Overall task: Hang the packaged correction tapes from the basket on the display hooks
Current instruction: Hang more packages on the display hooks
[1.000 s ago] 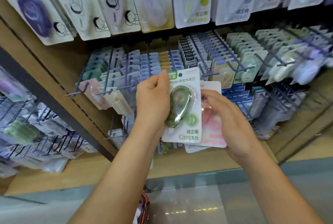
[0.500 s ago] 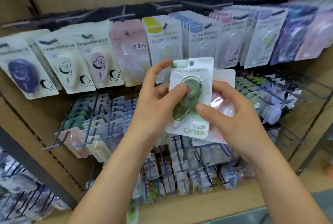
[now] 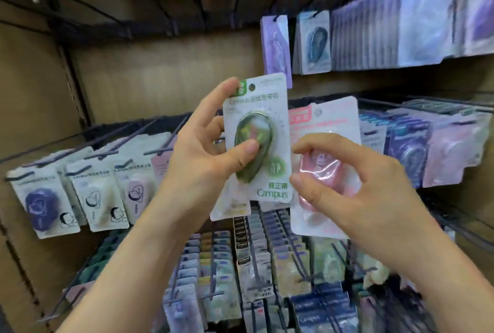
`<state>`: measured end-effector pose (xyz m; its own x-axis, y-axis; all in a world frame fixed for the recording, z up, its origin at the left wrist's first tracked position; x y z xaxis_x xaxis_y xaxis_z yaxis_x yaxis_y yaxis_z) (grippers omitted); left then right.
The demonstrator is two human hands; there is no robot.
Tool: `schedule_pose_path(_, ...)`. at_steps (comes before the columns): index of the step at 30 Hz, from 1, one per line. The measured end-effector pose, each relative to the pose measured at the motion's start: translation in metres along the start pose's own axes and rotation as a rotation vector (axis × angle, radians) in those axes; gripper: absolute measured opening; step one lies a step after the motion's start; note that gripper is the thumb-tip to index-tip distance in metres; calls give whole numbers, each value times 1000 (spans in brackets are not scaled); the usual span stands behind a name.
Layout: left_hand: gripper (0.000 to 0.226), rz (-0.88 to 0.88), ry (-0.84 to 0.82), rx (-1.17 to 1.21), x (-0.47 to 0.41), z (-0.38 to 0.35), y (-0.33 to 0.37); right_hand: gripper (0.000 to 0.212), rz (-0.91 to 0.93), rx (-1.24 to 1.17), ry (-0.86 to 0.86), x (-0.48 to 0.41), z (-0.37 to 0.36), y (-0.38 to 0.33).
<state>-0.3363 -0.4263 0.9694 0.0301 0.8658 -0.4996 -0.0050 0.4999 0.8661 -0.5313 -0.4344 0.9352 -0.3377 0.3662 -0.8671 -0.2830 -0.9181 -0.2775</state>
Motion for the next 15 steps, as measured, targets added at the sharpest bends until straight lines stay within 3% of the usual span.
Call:
schedule_pose_path(5, 77, 22, -32, 37, -14, -3, 14, 33, -27, -272, 14, -9, 47, 18)
schedule_pose_path(9, 51, 74, -13, 77, -20, -7, 20, 64, -29, -385, 79, -11, 66, 28)
schedule_pose_path(15, 49, 55, 24, -20, -39, -19, 40, 97, 29, -546, 231, -42, 70, 31)
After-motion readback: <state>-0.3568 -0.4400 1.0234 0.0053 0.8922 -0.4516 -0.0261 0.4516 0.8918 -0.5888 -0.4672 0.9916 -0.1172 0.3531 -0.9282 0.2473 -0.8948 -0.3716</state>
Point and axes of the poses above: each hand's wrist, its own x-axis away from the middle knuckle, its own z-axis out of the back of the hand, y = z × x, the point moved 1 cm from there along -x, towards the middle knuckle, and after that the axes turned 15 degrees about z, right-handed, at the moved point
